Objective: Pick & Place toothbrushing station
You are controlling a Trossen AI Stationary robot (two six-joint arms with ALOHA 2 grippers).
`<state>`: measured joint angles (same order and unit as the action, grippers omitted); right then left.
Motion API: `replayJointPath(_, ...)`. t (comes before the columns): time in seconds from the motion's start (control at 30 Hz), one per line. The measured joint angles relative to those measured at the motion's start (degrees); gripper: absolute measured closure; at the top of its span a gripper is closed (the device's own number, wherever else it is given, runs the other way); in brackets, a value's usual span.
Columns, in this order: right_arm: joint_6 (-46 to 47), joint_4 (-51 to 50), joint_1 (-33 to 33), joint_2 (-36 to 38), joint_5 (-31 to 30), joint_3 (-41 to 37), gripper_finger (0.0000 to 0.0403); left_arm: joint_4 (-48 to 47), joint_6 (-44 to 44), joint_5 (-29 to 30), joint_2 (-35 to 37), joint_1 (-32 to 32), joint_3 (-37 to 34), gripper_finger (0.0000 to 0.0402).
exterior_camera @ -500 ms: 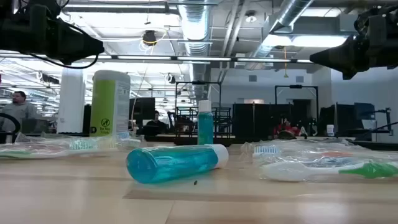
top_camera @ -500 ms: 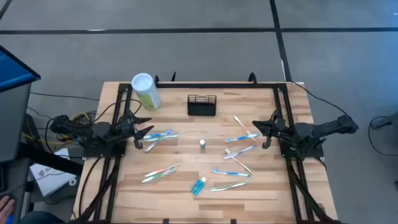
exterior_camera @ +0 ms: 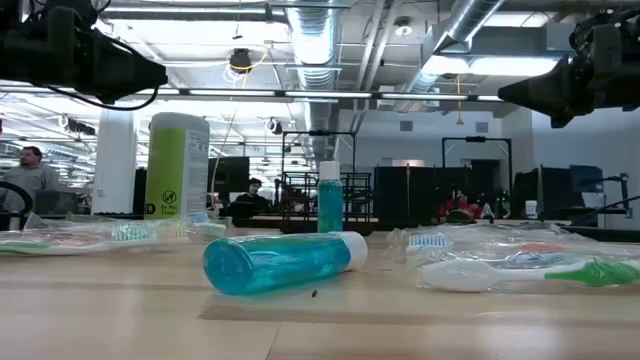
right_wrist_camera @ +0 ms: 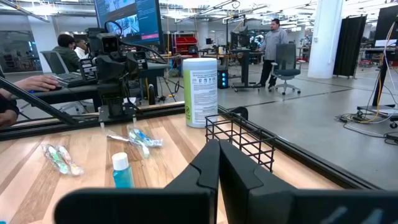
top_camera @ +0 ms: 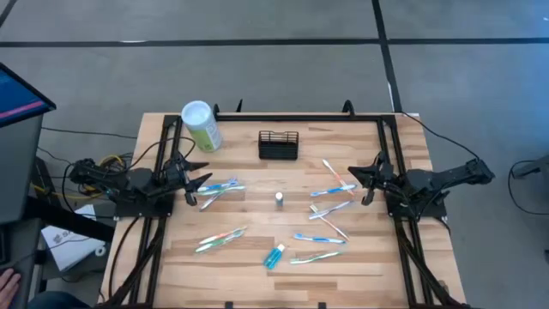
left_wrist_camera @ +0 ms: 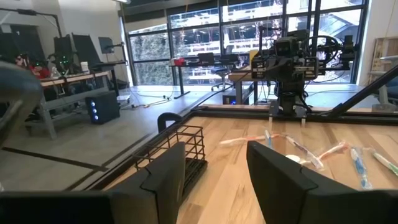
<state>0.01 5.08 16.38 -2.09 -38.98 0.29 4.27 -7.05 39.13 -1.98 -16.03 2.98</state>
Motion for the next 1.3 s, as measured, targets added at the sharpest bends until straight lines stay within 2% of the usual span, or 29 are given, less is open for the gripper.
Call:
replayJointPath(0.5,0.0,0.0,0.0,0.0,0.0,0.0,0.0401,0.1,1.9,0.0,-0.1,0.0,0.0,0.0234)
replayJointPath(0.7,0.0,0.0,0.0,0.0,0.0,0.0,0.0401,0.4,4.5,-0.1,-3.2,0.0,0.0,0.0234)
replayJointPath(0.8,0.0,0.0,0.0,0.0,0.0,0.0,0.0401,0.3,6.9,0.1,-7.6,0.3,0.8,0.0236)
replayJointPath(0.97,0.0,0.0,0.0,0.0,0.0,0.0,0.0401,0.1,11.0,-0.2,-19.7,2.7,3.3,0.0252)
replayJointPath(1.13,0.0,0.0,0.0,0.0,0.0,0.0,0.0401,0.1,14.9,-5.1,-32.7,5.6,7.6,0.0268)
replayJointPath(1.3,0.0,0.0,0.0,0.0,0.0,0.0,0.0401,-0.8,15.2,-10.2,-42.7,9.3,12.2,0.0275)
